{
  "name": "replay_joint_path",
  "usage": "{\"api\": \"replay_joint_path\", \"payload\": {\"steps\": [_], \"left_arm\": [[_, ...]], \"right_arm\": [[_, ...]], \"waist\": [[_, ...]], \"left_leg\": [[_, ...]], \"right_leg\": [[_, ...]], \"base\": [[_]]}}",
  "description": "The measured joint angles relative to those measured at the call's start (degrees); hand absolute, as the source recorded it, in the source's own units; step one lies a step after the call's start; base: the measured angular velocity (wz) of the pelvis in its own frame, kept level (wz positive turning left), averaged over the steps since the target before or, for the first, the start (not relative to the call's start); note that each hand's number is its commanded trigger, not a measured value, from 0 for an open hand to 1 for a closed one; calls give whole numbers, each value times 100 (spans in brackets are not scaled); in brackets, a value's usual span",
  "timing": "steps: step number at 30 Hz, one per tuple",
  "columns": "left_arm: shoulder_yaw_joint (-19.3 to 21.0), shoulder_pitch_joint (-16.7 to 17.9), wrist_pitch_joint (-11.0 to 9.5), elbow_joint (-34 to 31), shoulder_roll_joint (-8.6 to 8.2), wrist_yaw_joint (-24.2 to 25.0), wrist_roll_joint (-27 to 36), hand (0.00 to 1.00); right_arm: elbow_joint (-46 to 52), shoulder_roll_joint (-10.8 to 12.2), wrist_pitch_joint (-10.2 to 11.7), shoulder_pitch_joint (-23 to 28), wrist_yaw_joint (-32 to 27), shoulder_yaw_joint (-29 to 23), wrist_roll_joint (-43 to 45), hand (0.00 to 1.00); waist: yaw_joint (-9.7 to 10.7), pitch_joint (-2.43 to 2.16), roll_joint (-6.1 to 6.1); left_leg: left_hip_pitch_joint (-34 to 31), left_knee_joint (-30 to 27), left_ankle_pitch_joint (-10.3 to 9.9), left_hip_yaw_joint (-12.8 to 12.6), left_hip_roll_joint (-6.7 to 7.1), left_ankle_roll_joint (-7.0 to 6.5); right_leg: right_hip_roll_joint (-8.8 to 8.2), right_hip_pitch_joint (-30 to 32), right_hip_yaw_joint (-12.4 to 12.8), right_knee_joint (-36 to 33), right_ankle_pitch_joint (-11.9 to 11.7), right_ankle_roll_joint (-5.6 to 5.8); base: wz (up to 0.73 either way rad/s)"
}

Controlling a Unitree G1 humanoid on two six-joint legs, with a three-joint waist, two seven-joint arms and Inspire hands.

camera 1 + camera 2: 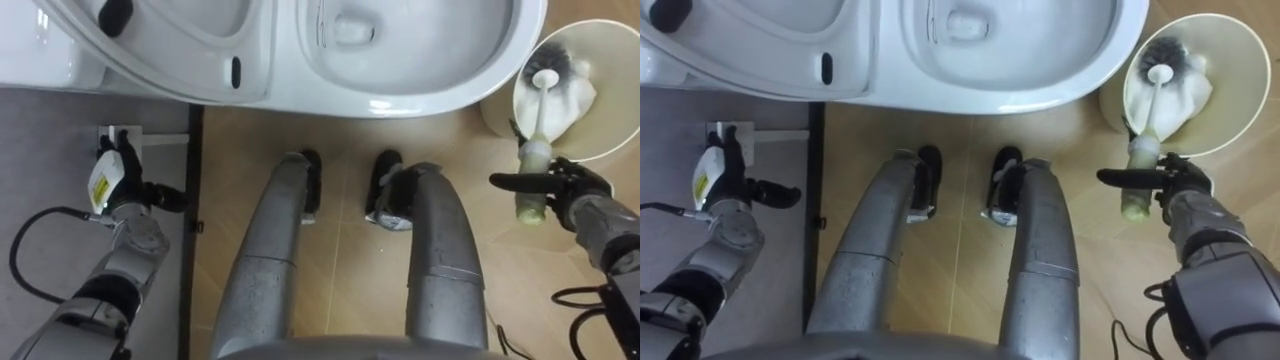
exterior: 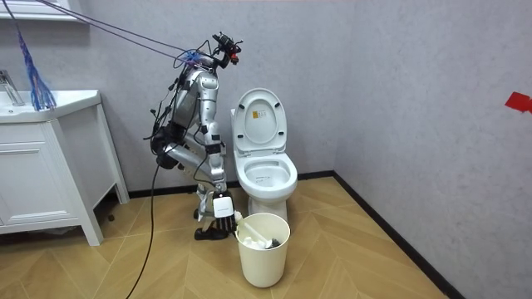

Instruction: Brush toilet

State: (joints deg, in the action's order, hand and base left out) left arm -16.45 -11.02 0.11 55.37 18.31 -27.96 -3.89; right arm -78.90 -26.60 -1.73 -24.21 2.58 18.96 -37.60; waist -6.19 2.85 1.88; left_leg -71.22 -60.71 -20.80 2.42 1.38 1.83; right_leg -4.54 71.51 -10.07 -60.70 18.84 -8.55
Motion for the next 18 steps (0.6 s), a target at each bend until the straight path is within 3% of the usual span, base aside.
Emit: {"api": "replay_joint_path", "payload": {"steps": [7, 8, 9, 10, 18], "left_arm": [[-69, 41, 78, 4, -25, 180, -4, 0], [-69, 45, 83, 2, -29, 190, -4, 0], [-69, 45, 90, 2, -33, 192, -4, 0], [-69, 46, 126, 2, -46, 197, -4, 0], [-66, 62, 309, -7, -102, 187, -8, 0]], "right_arm": [[-1, 94, -155, 234, 13, 3, 216, 1], [-1, 94, -157, 236, 10, 5, 226, 11], [-3, 94, -156, 237, 9, 5, 231, 62], [-8, 94, -156, 239, 5, 5, 257, 100], [-12, 92, -217, 254, -112, 6, 425, 100]], "waist": [[-30, -29, 46], [-33, -30, 48], [-31, -30, 48], [-31, -30, 48], [-52, -35, 55]], "left_leg": [[153, 27, -15, -4, 40, -51], [161, 28, -16, -21, 36, -56], [166, 32, -16, -28, 35, -57], [176, 41, -15, -44, 34, -59], [190, 72, -14, -58, 26, -57]], "right_leg": [[-40, -165, -2, 29, 24, 60], [-40, -168, 8, 30, 21, 66], [-40, -168, 15, 30, 20, 67], [-40, -169, 29, 29, 19, 70], [-34, -166, 41, 36, 23, 65]], "base": [[1], [0], [-3], [0], [0]]}}
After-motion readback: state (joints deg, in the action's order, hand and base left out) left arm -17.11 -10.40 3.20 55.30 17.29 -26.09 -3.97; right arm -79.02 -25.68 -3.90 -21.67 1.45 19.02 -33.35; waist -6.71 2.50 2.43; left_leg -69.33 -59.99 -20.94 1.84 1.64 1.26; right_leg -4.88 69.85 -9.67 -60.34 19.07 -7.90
